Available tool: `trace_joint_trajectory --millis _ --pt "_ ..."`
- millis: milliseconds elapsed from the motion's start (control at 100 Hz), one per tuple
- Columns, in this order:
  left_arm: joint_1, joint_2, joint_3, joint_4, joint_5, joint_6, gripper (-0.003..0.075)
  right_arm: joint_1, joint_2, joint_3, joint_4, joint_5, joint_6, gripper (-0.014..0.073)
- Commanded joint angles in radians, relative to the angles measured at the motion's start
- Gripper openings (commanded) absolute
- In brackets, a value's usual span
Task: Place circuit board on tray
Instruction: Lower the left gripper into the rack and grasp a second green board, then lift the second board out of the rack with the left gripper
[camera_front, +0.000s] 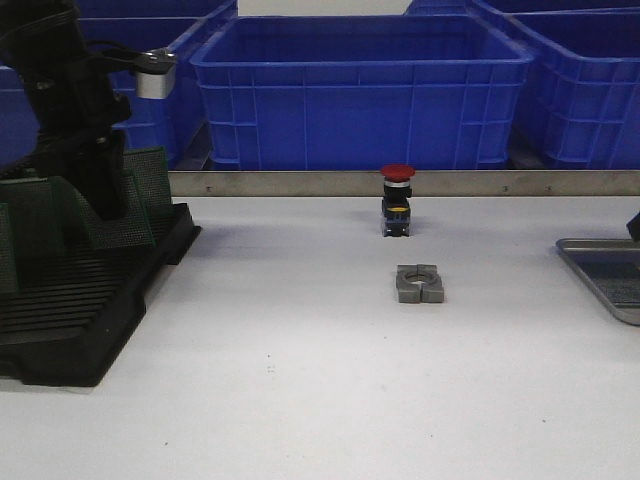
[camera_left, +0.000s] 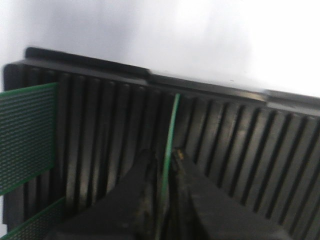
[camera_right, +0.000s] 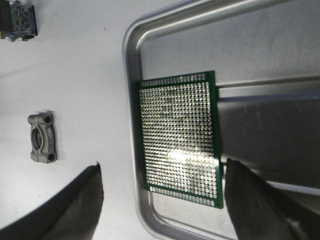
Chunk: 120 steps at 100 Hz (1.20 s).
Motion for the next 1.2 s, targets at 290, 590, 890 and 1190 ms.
trace_joint_trajectory --millis 290,590,890,1190 --pt "0.000 -0.069 -0.118 -0.029 0.008 -0.017 -0.0018 -0.006 -0.049 -0.026 0.037 0.038 -0.008 0.0531" --pt "0.000 -0.092 -0.221 -0.136 0.093 -0.048 -0.0018 -0.006 -0.049 -0.026 0.037 0.041 -0.008 0.0531" --pt "-0.063 -0.208 -0.221 -0.329 0.093 -0.123 -0.0018 -0.006 -0.049 -0.026 0.037 0.042 -0.008 0.0531" --pt "-0.223 -0.260 -0.214 -0.486 0.093 -0.186 -0.0018 -0.006 -0.049 -0.026 0.037 0.056 -0.008 0.0531"
